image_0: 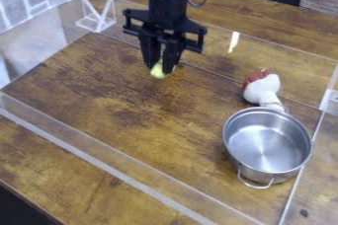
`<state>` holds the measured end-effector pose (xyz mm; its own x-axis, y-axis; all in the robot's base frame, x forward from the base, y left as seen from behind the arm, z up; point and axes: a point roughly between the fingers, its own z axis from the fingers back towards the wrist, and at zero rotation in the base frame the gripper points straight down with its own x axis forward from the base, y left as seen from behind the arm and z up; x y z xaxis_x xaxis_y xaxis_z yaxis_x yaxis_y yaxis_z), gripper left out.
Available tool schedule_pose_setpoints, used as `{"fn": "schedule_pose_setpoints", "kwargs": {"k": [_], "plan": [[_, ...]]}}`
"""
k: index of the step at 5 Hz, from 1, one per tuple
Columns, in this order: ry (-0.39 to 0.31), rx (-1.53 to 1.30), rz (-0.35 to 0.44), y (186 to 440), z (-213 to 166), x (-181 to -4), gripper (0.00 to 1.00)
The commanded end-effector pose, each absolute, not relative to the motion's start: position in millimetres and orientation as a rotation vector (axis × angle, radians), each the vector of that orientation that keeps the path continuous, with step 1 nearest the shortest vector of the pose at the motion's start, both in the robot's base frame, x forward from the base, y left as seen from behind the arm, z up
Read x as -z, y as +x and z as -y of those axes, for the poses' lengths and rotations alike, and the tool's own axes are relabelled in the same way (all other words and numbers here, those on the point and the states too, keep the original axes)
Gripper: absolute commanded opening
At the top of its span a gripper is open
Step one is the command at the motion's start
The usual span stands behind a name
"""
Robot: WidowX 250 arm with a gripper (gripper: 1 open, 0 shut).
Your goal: Move the green spoon to the left
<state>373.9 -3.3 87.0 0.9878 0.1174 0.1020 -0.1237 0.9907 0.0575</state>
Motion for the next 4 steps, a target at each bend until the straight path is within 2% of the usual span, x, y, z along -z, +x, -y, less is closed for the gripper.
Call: {"fn": "schedule_pose_setpoints", "kwargs": {"k": [1, 4], "plan": [[0.042, -0.050, 0.188, 396.5, 4.3, -101.0, 0.00], [-0.028, -0.054, 0.203, 416.6, 3.3, -114.0, 0.00]]}}
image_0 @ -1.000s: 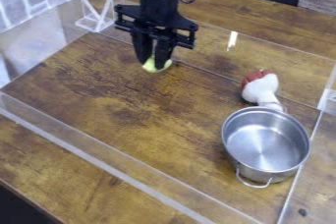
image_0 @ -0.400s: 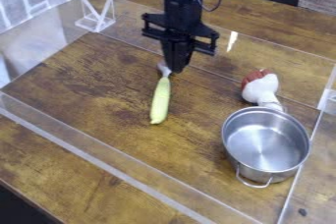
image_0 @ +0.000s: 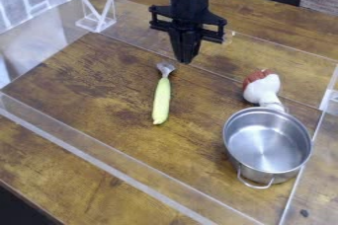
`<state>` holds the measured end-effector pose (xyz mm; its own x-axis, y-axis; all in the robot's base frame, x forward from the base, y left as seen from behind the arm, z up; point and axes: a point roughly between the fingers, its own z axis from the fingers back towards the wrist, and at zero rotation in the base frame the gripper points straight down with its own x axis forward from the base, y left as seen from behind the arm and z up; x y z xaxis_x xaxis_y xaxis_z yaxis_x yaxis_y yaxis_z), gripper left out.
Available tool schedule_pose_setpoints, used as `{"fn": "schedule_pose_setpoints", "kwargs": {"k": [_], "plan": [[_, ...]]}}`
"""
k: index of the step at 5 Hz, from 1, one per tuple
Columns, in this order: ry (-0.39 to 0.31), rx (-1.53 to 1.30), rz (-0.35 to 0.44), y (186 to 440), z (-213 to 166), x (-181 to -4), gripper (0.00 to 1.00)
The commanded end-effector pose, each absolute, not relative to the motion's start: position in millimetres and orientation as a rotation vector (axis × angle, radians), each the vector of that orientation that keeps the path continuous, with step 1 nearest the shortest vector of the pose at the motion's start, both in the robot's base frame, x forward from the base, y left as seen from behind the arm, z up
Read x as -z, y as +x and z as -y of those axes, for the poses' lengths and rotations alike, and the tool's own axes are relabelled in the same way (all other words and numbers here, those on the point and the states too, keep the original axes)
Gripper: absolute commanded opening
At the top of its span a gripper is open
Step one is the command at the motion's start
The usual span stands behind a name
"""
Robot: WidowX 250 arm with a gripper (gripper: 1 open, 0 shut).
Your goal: Move the green spoon to the left
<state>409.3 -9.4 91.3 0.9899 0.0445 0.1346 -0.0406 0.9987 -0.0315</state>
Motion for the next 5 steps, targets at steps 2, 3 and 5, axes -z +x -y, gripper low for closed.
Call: {"fn": "schedule_pose_setpoints", "kwargs": {"k": [2, 3, 5], "plan": [[-0.003, -0.087, 0.153, 400.7, -15.4, -61.8, 1.00], [-0.001, -0.091, 0.146, 399.3, -15.5, -47.5, 0.00], [-0.008, -0.091, 0.147, 392.0, -1.1, -63.8, 0.00]]}}
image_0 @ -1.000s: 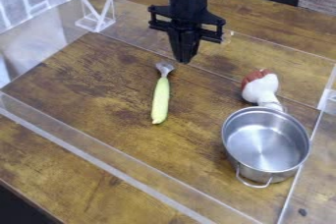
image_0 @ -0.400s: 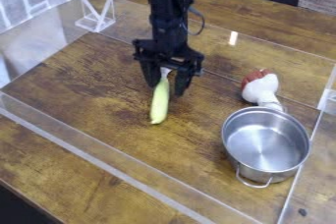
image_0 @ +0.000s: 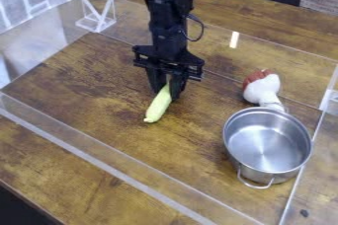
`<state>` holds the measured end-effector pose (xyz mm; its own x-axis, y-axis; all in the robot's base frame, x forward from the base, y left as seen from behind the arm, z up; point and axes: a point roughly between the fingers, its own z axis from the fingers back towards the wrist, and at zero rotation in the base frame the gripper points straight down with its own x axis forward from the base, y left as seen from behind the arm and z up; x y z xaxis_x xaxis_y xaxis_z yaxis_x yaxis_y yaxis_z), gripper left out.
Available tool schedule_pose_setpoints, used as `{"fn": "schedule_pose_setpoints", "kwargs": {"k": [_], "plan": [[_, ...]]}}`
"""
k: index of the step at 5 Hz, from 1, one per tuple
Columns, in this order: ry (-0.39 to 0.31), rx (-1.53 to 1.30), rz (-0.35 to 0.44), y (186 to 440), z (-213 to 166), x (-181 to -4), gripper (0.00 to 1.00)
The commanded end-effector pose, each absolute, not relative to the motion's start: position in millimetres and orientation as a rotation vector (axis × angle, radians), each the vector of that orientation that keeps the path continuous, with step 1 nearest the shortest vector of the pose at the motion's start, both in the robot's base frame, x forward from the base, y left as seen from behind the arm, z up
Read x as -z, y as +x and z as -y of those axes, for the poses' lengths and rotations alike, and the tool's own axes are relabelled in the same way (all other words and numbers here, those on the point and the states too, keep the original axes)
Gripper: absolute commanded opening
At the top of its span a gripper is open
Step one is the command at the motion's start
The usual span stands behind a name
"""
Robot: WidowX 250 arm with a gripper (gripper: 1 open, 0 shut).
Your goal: Move the green spoon to the left
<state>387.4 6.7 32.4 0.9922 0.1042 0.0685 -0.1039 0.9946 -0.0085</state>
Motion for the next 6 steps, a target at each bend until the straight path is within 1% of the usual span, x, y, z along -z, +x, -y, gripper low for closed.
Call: {"fn": "schedule_pose_setpoints", "kwargs": {"k": [1, 3, 5, 6], "plan": [[-0.014, -0.088, 0.147, 385.0, 13.2, -87.6, 0.00], [-0.019, -0.038, 0.155, 384.6, -8.4, -93.1, 0.00], [-0.009, -0.025, 0.163, 374.2, -28.3, -113.2, 0.00], [-0.002, -0.021, 0.167, 368.5, -39.4, -120.1, 0.00]]}}
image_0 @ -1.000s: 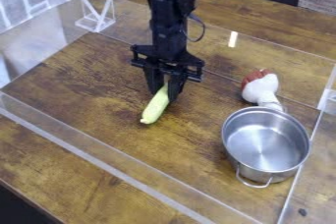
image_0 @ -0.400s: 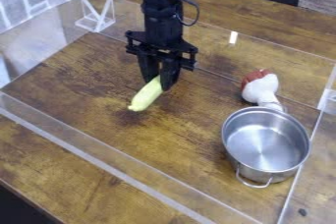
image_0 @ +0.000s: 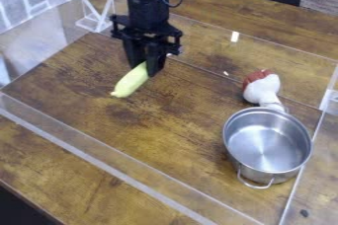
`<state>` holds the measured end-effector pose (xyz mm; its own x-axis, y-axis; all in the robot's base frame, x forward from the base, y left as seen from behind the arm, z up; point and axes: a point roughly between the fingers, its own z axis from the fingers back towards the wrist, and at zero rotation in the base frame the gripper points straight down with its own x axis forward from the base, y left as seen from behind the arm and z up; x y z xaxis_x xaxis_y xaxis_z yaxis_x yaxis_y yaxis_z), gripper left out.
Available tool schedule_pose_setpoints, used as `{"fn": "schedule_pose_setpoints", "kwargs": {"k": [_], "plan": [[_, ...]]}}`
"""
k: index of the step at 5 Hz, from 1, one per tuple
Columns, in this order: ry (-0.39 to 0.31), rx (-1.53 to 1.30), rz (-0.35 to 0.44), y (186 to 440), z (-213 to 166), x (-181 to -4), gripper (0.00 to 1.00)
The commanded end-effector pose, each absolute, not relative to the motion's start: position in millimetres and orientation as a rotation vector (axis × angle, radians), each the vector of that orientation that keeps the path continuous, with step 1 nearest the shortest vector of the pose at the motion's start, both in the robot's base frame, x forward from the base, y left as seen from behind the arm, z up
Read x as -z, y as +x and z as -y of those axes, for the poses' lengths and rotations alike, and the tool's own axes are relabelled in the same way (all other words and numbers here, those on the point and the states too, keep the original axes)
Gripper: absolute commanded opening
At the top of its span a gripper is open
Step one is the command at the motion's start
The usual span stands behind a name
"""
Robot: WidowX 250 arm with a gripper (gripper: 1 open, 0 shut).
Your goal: Move the green spoon to the left
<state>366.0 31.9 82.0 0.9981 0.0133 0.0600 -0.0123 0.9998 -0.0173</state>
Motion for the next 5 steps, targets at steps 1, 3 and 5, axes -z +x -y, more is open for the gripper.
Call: {"fn": "schedule_pose_setpoints", "kwargs": {"k": [1, 3, 5], "plan": [[0.006, -0.027, 0.171, 363.3, -52.6, -118.2, 0.00], [0.016, -0.032, 0.169, 360.1, -79.6, -108.5, 0.00], [0.018, -0.086, 0.167, 368.0, -116.7, -107.4, 0.00]]}}
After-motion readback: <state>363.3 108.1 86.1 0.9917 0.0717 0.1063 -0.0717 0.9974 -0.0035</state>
